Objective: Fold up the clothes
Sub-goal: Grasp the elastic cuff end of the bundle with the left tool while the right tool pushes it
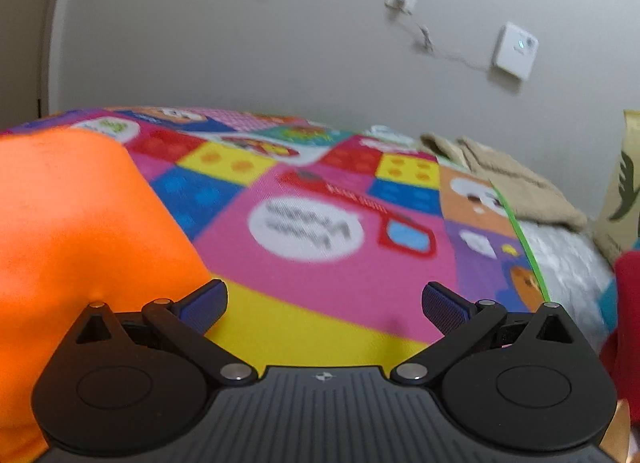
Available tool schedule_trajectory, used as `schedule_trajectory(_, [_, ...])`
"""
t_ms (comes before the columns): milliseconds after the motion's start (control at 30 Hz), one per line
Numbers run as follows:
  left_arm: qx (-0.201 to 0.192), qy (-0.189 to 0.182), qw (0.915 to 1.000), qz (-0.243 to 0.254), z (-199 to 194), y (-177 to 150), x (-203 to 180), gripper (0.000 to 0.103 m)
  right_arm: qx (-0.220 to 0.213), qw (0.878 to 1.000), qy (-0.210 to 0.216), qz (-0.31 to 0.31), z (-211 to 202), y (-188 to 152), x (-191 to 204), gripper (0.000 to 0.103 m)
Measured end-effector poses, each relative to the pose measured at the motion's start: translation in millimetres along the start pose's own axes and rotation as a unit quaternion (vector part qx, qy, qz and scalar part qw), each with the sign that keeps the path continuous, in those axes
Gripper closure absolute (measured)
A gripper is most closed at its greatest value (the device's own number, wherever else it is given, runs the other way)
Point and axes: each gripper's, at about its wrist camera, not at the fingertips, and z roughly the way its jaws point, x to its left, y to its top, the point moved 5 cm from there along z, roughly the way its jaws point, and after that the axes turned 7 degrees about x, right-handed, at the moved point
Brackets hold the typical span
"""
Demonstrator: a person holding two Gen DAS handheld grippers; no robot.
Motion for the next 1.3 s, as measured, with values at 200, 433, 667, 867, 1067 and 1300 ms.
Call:
schedule_trajectory(200, [-0.116,0.037,0.9926,0.004,-66,33,12,0.009,0.009,0.999,-0.01,-0.035,2,-5,10,0.0])
schedule_trajectory(433, [-0.038,0.13,0.9903,-0.033,1,31,69,0.011,-0.046,0.999,-0.018,0.008,-38,6,-4,0.0])
schedule_trajectory(667, [-0.038,0.178,0.9766,0.115,38,22,11,0.01,-0.139,0.973,0.148,0.113,-104,25,-8,0.0])
schedule_trajectory(867, [-0.043,0.138,0.9848,0.096,0,9,16,0.009,-0.087,0.988,0.119,0.056,-68,14,32,0.0])
schedule_trajectory(1067, [-0.042,0.182,0.9793,0.077,-23,12,44,0.008,-0.077,0.992,0.09,0.038,-50,6,42,0.0])
schedule_trajectory(1300, [-0.032,0.222,0.9708,0.086,10,12,50,0.004,-0.079,0.993,0.083,0.039,-51,3,43,0.0])
